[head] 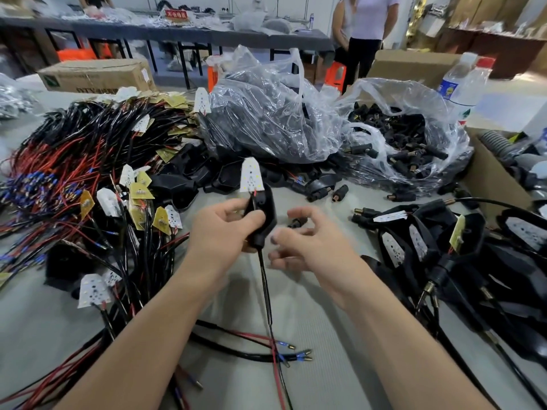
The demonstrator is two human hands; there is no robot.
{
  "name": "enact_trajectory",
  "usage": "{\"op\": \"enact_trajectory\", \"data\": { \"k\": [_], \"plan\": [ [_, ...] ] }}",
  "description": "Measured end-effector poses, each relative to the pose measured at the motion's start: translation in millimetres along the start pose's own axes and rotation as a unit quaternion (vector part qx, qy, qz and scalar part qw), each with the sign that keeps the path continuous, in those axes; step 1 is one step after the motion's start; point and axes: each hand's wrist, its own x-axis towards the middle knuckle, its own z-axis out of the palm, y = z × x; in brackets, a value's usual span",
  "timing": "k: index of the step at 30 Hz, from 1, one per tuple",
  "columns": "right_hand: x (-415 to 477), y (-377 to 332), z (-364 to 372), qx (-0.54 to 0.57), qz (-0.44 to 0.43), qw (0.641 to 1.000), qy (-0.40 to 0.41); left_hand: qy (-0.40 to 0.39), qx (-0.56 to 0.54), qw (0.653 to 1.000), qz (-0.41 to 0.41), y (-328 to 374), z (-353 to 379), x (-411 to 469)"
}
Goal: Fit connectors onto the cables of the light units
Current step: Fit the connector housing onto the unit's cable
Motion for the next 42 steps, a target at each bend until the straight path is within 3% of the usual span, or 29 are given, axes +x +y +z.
{"op": "enact_trajectory", "data": {
  "k": [5, 9, 12, 15, 21, 32, 36, 40, 42],
  "plan": [
    [-7.0, 5.9, 13.4, -0.011, 0.077, 0.993, -0.093, 0.073, -0.024, 0.996, 0.045, -1.5, -9.4, 6.3],
    [-6.7, 8.5, 11.7, -0.060, 0.053, 0.985, -0.153, 0.060, -0.049, 0.997, 0.010, -0.3, -10.6, 6.9],
    [-4.9, 7.1, 7.2, -0.064, 0.015, 0.984, -0.168, -0.068, -0.120, 0.989, -0.054, 4.4, -13.3, 4.5],
    [-3.4, 5.0, 1.4, -0.049, -0.007, 0.983, -0.178, -0.194, -0.239, 0.943, -0.125, 11.8, -22.5, 2.3],
    [-2.9, 4.5, -3.5, -0.042, -0.012, 0.979, -0.201, -0.250, -0.249, 0.927, -0.129, 10.5, -30.1, 4.4],
    [-3.6, 4.2, -2.7, -0.114, -0.005, 0.977, -0.180, -0.138, -0.358, 0.921, -0.073, -1.8, -32.0, 16.7],
    [-0.7, 1.9, -10.8, -0.137, 0.019, 0.976, -0.167, -0.138, -0.327, 0.934, -0.039, -1.1, -36.7, 17.5],
    [1.2, -6.4, -27.7, -0.203, -0.002, 0.971, -0.130, -0.128, -0.314, 0.940, -0.041, 0.8, -37.6, 17.5],
    [2.9, -9.6, -35.1, -0.274, -0.039, 0.959, -0.066, -0.115, -0.306, 0.944, -0.044, 2.3, -37.0, 16.9]
  ]
}}
